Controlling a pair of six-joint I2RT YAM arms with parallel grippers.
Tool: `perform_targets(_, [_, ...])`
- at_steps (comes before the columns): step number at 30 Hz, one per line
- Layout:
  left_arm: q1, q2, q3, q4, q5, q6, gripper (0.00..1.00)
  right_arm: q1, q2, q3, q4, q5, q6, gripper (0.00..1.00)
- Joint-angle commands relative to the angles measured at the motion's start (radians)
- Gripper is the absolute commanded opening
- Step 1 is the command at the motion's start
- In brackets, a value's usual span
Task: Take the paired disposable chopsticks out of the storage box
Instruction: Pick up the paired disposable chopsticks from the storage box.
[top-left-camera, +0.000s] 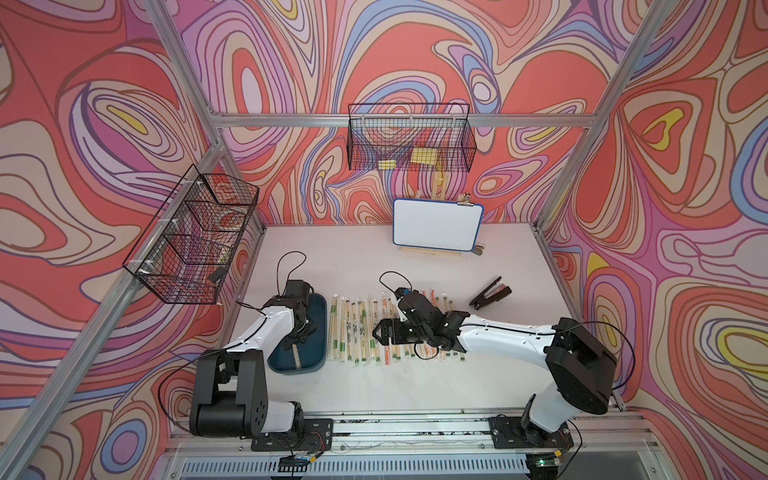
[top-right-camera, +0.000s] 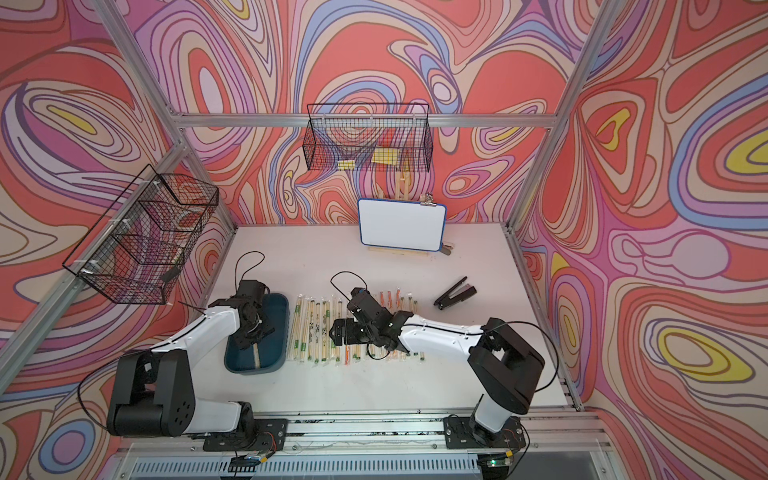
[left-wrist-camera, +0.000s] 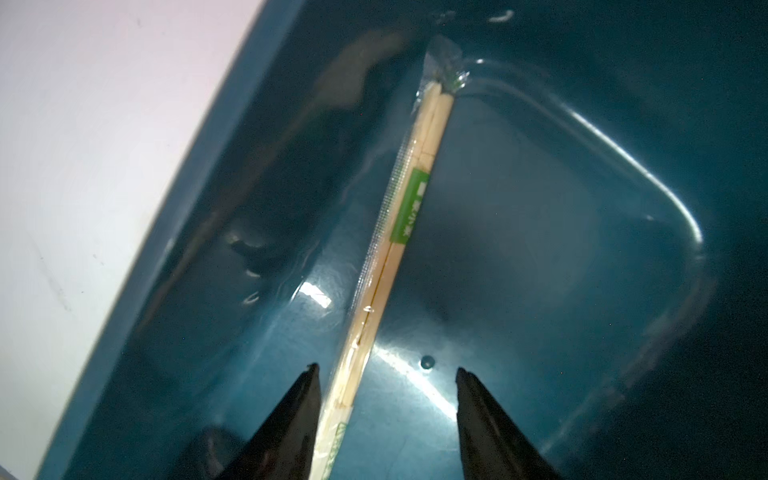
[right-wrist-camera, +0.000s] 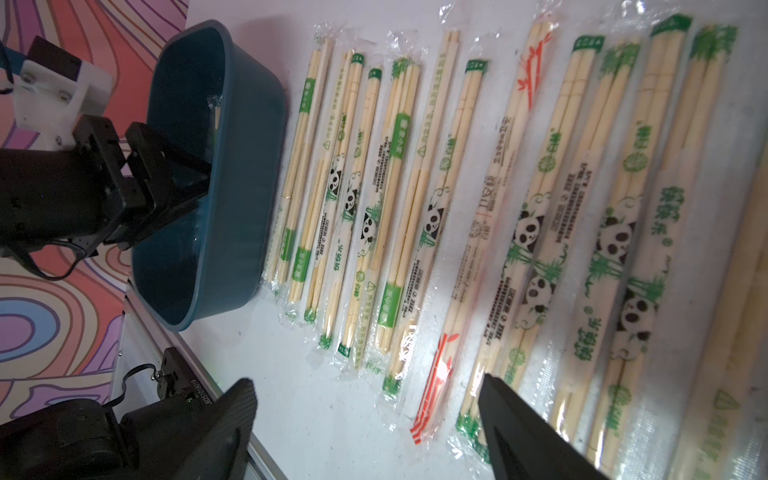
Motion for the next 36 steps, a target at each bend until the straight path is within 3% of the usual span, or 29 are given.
perform_targets(1, [0.011, 0.016, -0.022, 0.034, 0.009, -0.022, 0.57, -0.008, -0.011, -0.019, 0.008, -0.002, -0.011, 0.89])
perform_targets(19, [0.036, 0.080, -0.086, 0.157, 0.065, -0.032, 0.55, -0.017, -0.024, -0.025, -0.019, 0.012, -0.008, 0.89])
perform_targets(29, [0.036, 0.094, -0.057, 0.184, 0.111, 0.010, 0.32, -0.018, -0.020, -0.018, -0.021, 0.014, -0.005, 0.89])
perform_targets(36, [0.036, 0.087, -0.044, 0.182, 0.120, 0.036, 0.26, -0.019, -0.009, -0.009, -0.021, 0.012, -0.003, 0.89])
